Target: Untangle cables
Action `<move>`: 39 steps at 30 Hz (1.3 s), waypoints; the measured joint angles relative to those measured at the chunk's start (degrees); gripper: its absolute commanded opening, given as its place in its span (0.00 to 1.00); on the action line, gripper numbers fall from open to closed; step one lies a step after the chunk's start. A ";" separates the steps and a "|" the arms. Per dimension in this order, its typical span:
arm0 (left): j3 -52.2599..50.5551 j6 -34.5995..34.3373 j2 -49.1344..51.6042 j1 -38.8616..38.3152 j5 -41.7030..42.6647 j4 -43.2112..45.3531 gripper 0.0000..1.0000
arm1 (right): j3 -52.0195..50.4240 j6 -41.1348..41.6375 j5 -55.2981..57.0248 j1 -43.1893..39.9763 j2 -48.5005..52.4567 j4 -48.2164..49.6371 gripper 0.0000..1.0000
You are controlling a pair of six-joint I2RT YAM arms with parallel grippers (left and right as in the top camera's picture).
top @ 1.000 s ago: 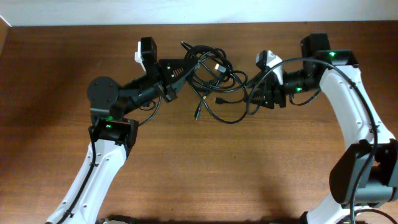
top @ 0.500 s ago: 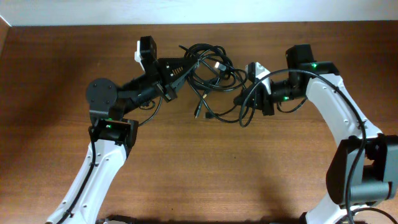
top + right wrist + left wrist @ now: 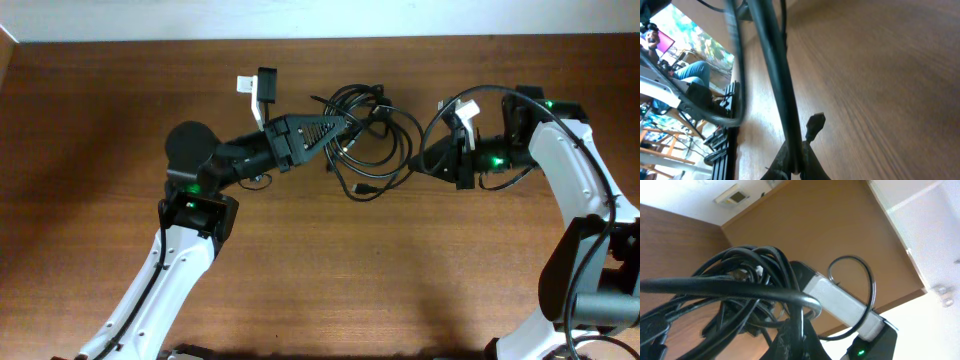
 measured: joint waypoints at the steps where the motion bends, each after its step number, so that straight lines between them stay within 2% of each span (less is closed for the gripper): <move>1: 0.00 3.15 0.02 0.00 0.87 -0.92 0.00 | 0.00 0.02 0.55 0.00 0.00 -0.57 0.04; 7: 0.00 16.33 0.02 -0.92 6.43 -1.55 0.00 | 0.00 0.04 3.21 0.00 0.00 -4.52 0.04; 9: 0.07 20.81 0.02 -2.34 6.86 -5.22 0.00 | -0.04 0.02 4.37 0.00 0.00 -5.70 0.04; 11: 0.17 26.93 0.02 -2.89 6.99 -12.68 0.00 | -0.04 0.00 5.55 0.00 0.00 -6.60 0.04; 14: 0.15 32.61 0.02 -2.89 7.02 -15.47 0.00 | -0.02 0.57 7.30 0.17 -1.25 -7.45 0.04; 17: 0.15 36.20 0.02 -2.89 6.99 -16.41 0.00 | 1.05 4.13 10.71 1.62 -3.85 -7.41 0.04; 23: 0.17 45.51 0.02 -3.52 7.04 -20.24 0.00 | 8.28 15.89 21.70 10.84 -4.52 -7.30 0.04; 27: 0.24 55.87 0.02 -3.52 7.02 -29.62 0.00 | 12.17 22.77 29.59 14.16 -4.63 -7.82 0.04; 32: 0.22 63.14 0.02 -3.52 6.58 -32.39 0.00 | 15.43 27.50 33.00 15.26 -4.63 -9.60 0.04; 36: 0.26 68.39 0.02 -3.54 4.59 -38.40 0.00 | 16.55 28.76 33.14 16.00 -5.07 -11.58 0.04; 39: 0.26 69.79 0.02 -3.52 4.55 -39.93 0.00 | 16.55 28.92 33.14 17.22 -5.33 -12.24 0.05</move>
